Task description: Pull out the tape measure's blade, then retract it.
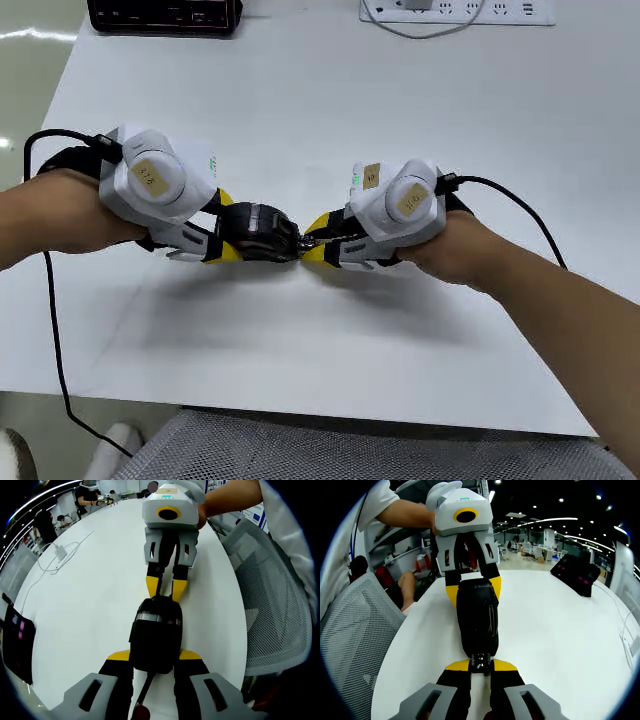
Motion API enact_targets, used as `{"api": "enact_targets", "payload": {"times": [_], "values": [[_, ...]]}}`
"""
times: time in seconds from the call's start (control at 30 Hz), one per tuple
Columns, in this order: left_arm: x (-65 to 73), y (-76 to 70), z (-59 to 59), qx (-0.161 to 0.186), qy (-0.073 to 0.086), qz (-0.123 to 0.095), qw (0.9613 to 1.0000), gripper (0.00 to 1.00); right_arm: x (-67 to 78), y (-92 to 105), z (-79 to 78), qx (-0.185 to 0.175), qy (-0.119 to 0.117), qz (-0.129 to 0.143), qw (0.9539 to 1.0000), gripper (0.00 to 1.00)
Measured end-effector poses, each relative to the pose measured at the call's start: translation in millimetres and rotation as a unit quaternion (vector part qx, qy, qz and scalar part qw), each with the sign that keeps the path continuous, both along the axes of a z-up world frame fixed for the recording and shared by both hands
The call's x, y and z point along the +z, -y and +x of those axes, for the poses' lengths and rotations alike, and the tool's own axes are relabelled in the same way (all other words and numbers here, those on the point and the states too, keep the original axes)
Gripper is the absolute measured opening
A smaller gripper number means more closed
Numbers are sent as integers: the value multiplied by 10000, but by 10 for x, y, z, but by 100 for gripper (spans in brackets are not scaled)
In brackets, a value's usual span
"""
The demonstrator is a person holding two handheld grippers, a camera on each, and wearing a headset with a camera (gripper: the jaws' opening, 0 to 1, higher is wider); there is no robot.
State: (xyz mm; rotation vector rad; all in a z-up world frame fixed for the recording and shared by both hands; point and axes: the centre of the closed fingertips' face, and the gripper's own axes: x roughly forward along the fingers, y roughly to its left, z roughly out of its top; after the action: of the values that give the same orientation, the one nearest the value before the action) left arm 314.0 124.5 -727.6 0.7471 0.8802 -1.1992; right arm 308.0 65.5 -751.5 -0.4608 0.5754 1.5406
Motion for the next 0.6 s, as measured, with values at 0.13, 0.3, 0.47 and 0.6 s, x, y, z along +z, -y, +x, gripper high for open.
{"api": "enact_targets", "payload": {"times": [0.13,0.3,0.47,0.6], "values": [[0,1,-1,13,4,3,10000,25,2,7,3,-3,-15,7,10000,10],[1,3,0,14,-2,-5,10000,25,1,22,4,19,-21,-4,10000,10],[-1,7,5,39,-8,-21,10000,25,1,67,11,-19,-21,-1,10000,10],[1,5,0,21,-7,-20,10000,25,0,62,8,-4,-19,-15,10000,10]]}}
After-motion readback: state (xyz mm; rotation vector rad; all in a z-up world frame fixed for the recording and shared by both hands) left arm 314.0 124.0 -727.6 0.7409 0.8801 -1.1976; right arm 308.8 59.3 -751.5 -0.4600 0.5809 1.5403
